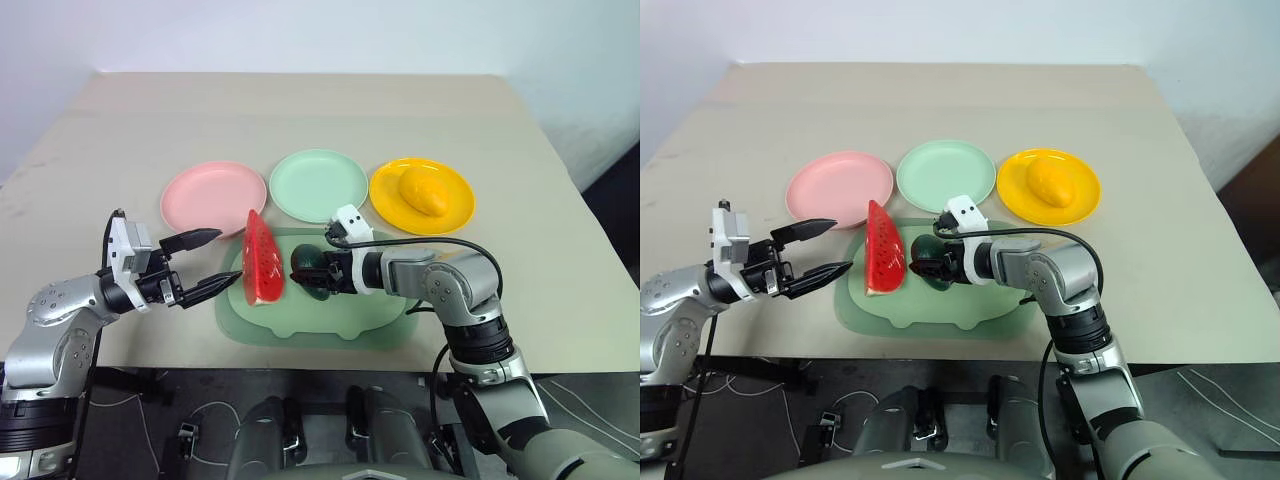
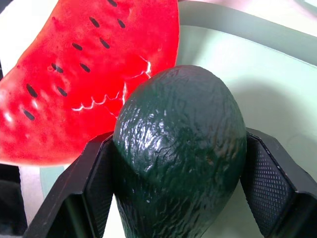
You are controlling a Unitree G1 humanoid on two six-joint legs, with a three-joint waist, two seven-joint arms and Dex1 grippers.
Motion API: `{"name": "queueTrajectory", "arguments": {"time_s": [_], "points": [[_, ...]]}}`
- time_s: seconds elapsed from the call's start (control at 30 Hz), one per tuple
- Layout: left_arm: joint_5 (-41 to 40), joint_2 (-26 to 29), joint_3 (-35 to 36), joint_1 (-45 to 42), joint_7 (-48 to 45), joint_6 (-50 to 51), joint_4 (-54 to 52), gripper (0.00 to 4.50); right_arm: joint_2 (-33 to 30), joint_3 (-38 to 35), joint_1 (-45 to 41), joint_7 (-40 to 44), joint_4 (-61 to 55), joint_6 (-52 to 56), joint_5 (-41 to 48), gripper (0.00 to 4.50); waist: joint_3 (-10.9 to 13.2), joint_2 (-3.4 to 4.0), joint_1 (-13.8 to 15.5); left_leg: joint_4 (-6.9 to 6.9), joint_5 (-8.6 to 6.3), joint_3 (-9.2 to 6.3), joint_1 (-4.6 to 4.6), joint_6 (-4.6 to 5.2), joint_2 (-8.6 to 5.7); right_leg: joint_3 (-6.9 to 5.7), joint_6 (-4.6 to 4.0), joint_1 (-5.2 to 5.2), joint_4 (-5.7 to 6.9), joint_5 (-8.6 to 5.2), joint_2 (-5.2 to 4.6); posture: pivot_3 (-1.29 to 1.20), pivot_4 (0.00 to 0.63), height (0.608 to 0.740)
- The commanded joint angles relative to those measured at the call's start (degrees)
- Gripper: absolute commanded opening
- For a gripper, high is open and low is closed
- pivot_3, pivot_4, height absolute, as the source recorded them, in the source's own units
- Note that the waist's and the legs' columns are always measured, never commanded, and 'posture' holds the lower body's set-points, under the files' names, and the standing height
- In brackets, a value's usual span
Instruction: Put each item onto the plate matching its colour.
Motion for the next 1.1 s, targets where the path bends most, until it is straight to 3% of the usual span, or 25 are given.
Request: {"name": "queueTrajectory", "arguments": {"time_s": [0.03,0.2,0.33,0.67,0.83,0.97,1.1], "points": [[-0.4,0.8,2.5,0.2,0.4,-0.9,-1.4,4.50,-2.5,-3.1,-3.5,2.5,-4.5,0.0,2.6,3.21,0.0,0.00,-0.1,0.00,0.00,0.00,0.00,0.00,0.00,0.00,0.00,0.00,-0.01,0.00,-0.01,0.00,0.150,0.696],[-0.4,0.9,3.3,1.0,0.7,-0.8,-2.1,4.50,-5.1,-6.8,-11.5,2.5,2.6,-5.2,0.3,3.21,0.0,0.00,-0.2,0.00,0.01,0.00,0.01,-0.01,0.01,0.02,0.00,-0.04,0.01,0.00,0.01,0.00,0.150,0.696],[-0.6,0.7,4.0,2.5,1.5,-0.6,-3.5,4.50,-5.8,-3.7,-18.7,5.3,18.5,-16.2,-5.6,3.21,0.0,0.00,-0.2,-0.06,0.01,0.04,0.01,-0.01,0.00,0.02,0.00,-0.06,0.01,0.00,0.03,0.00,0.150,0.696],[-1.5,0.6,6.2,6.9,3.6,0.4,-7.9,4.50,2.8,-1.5,-33.3,7.3,57.4,-40.4,-17.3,3.21,0.0,0.01,-0.8,-0.07,0.05,0.20,0.02,-0.02,0.01,0.05,0.03,-0.14,0.15,0.00,0.07,0.00,0.150,0.696],[-1.9,0.6,6.7,8.2,4.4,0.7,-9.5,4.50,6.7,-3.5,-38.6,6.0,70.0,-47.8,-19.9,3.21,0.0,0.01,-1.4,-0.07,0.06,0.21,0.02,-0.04,0.00,0.07,0.03,-0.16,0.24,-0.01,0.05,0.00,0.150,0.696],[-1.7,0.5,6.7,8.0,5.0,0.9,-9.7,4.50,8.3,-5.2,-40.8,4.3,75.6,-51.5,-21.1,4.47,0.0,0.01,-1.6,-0.07,0.06,0.20,0.02,-0.05,0.00,0.10,0.03,-0.17,0.27,-0.01,0.05,0.00,0.150,0.696],[-1.7,0.5,6.6,7.9,5.0,1.0,-9.7,4.50,8.6,-6.2,-41.8,3.8,78.0,-53.2,-22.3,4.47,0.0,0.02,-1.6,-0.07,0.06,0.20,0.02,-0.05,0.00,0.11,0.03,-0.19,0.28,-0.01,0.04,0.00,0.150,0.696]]}}
